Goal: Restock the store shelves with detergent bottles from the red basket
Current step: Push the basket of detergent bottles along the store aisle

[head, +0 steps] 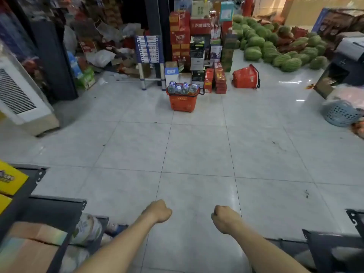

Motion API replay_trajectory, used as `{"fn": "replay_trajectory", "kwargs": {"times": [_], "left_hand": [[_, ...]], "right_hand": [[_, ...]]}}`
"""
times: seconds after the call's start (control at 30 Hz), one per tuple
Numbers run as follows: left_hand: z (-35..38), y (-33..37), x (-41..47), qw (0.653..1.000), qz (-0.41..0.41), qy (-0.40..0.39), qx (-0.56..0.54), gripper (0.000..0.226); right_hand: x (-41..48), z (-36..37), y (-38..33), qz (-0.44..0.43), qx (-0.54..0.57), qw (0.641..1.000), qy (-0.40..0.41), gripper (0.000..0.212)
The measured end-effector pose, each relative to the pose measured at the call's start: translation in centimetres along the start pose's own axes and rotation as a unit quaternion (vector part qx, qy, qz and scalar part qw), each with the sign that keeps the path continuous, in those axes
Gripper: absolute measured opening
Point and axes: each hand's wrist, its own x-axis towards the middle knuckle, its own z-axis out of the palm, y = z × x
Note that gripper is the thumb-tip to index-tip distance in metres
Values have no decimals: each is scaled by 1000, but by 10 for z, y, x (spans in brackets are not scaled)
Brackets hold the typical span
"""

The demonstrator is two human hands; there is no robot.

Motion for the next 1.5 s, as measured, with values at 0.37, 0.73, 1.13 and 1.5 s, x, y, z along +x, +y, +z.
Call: {"fn": "replay_trajectory", "kwargs": {"times": [0.37, 0.73, 1.13, 1.5], "left_hand": [[-8, 59, 12, 996, 31, 19, 86, 36], [-35, 48, 88, 996, 41, -8, 80, 32], [-89, 30, 178, 993, 47, -61, 86, 33], [-148, 121, 290, 991, 46, -79, 97, 32]], "right_hand": [[42, -26, -35, -71, -58, 996, -17, 43], [111, -45, -77, -41, -54, 997, -46, 42], [193, -73, -129, -10, -24, 997, -79, 40], [310, -145, -108, -9, -16, 993, -116, 42]]}}
